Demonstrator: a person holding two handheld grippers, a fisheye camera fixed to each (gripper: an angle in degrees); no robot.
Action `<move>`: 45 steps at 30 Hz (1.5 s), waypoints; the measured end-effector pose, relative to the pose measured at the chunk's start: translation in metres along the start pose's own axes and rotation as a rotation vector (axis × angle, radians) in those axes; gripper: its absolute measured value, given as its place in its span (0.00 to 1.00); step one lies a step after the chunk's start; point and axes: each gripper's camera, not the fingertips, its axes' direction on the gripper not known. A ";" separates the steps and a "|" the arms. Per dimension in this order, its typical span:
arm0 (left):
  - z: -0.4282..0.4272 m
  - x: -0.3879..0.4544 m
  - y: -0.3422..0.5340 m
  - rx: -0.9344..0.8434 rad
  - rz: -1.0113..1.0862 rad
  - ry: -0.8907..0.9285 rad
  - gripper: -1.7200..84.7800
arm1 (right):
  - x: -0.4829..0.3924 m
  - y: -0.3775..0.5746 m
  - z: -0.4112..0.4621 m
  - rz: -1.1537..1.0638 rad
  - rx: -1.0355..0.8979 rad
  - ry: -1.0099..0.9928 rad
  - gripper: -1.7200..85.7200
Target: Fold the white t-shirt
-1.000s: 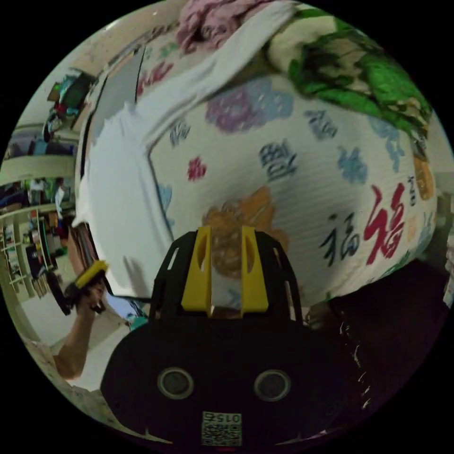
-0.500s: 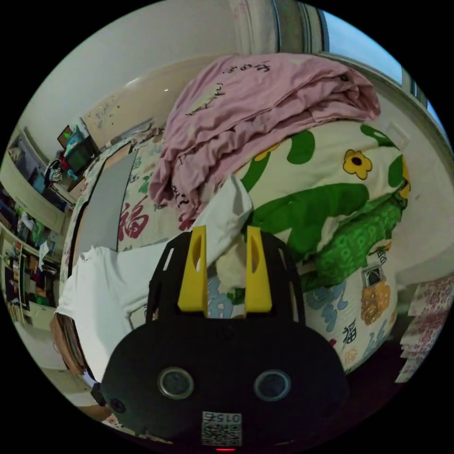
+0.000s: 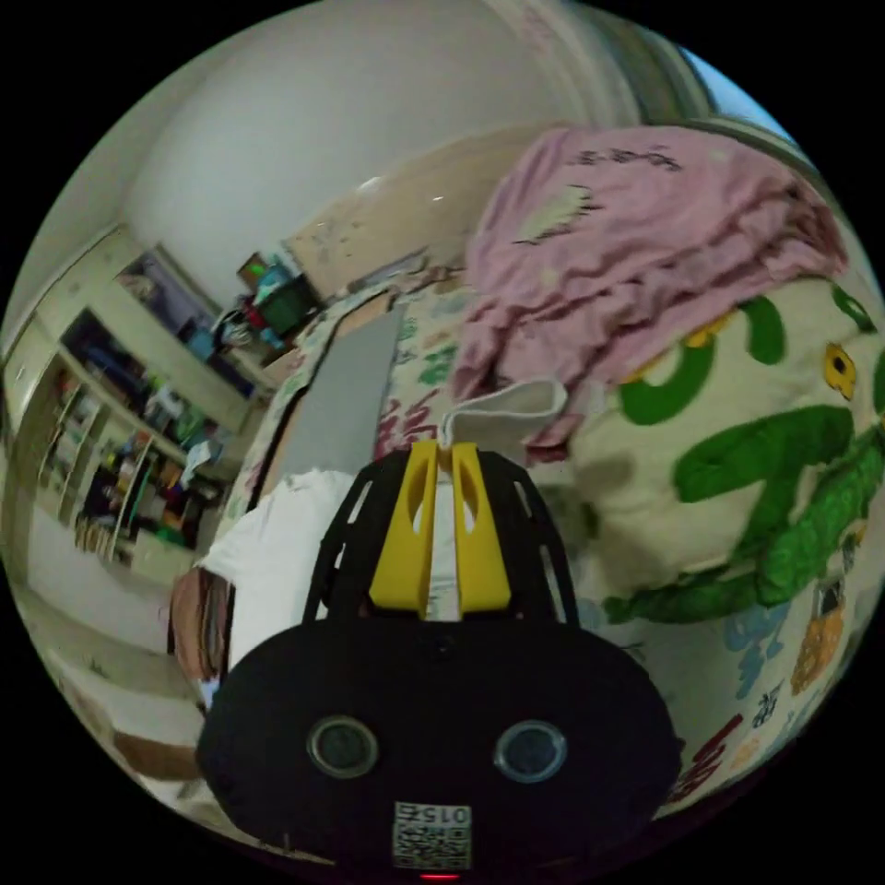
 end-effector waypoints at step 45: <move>0.127 -0.484 0.565 0.640 -0.720 0.557 0.13 | -0.283 0.586 0.287 -0.611 -1.050 -0.228 0.06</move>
